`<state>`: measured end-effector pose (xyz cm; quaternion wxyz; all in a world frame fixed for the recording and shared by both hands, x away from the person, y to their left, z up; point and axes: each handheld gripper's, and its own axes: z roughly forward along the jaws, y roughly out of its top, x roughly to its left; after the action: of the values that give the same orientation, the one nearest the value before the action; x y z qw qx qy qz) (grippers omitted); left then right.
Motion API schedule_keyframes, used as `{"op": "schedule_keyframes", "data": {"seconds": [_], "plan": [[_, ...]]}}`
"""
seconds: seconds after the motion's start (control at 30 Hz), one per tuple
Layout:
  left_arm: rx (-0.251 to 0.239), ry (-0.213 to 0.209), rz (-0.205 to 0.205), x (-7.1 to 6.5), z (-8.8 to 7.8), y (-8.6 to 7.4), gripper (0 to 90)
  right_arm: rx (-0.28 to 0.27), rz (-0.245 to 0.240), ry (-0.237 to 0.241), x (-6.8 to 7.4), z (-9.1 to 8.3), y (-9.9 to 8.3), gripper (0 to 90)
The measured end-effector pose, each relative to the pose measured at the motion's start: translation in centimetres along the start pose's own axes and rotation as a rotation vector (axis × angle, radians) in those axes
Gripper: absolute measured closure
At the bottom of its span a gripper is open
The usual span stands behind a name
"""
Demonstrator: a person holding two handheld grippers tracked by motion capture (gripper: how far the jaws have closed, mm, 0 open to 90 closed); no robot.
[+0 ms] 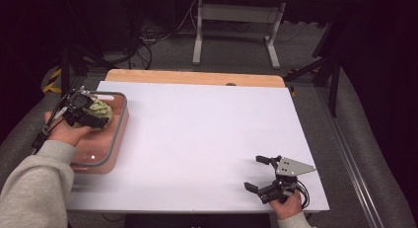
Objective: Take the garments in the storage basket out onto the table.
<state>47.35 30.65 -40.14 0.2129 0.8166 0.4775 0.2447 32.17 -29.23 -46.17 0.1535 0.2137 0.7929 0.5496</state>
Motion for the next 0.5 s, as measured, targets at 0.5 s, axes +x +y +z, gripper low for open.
{"op": "schedule_keyframes", "data": {"seconds": [0.5], "plan": [[0.059, 0.026, -0.009, 0.6, 1.4, -0.3, 0.6, 0.006, 0.004, 0.012, 0.0, 0.0, 0.0, 0.0]]}}
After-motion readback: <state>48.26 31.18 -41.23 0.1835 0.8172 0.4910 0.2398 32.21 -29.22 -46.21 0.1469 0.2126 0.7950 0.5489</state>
